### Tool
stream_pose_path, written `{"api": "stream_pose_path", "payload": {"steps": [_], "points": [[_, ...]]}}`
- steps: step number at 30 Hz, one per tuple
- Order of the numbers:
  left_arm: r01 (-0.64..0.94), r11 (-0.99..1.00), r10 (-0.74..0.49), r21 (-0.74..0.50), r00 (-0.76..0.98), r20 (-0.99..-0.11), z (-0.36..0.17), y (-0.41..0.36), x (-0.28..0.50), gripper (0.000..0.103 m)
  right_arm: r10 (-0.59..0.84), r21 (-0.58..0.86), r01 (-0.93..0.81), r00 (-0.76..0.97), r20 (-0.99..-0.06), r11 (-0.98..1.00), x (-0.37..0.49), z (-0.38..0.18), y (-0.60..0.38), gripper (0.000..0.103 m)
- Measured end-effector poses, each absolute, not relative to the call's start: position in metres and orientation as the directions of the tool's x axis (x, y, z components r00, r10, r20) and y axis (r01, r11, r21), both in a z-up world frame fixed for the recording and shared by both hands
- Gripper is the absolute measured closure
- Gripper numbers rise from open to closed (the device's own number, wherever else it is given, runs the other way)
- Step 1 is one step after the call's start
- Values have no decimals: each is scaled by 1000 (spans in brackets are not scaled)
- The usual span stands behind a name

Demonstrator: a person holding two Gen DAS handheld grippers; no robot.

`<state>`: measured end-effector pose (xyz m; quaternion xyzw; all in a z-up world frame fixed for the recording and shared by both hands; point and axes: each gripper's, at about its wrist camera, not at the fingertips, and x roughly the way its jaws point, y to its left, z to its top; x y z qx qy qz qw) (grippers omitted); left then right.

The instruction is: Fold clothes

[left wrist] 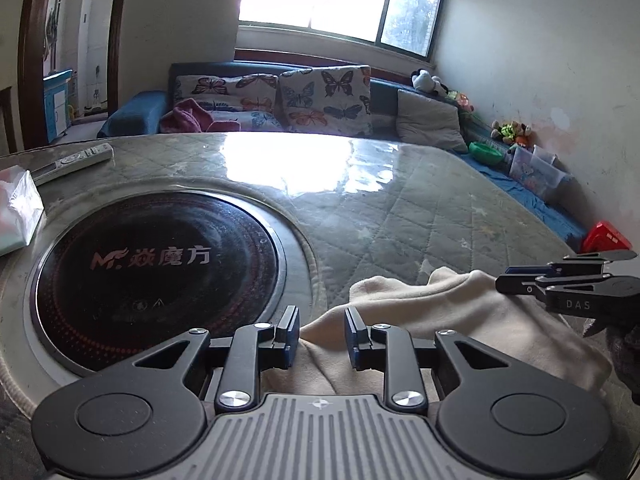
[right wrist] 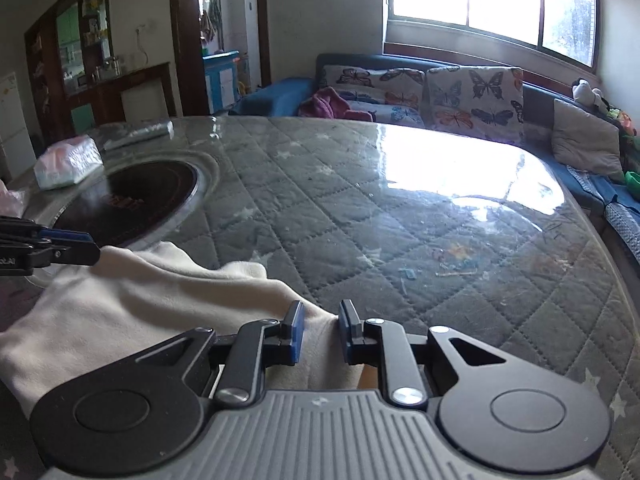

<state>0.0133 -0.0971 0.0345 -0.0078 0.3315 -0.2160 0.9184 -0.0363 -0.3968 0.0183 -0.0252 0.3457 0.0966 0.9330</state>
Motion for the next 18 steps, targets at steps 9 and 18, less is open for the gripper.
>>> {"api": "stream_pose_path", "payload": {"steps": [9,18], "points": [[436,894,-400,-100,679,-616,33,-125,22,76,209,15,-259,745,-634,966,-26,25,-376,85],[420,901,-388,-107,671,-631,32,-122,21,75,208,14,-259,738,-642,966,-25,25,-372,85]]}}
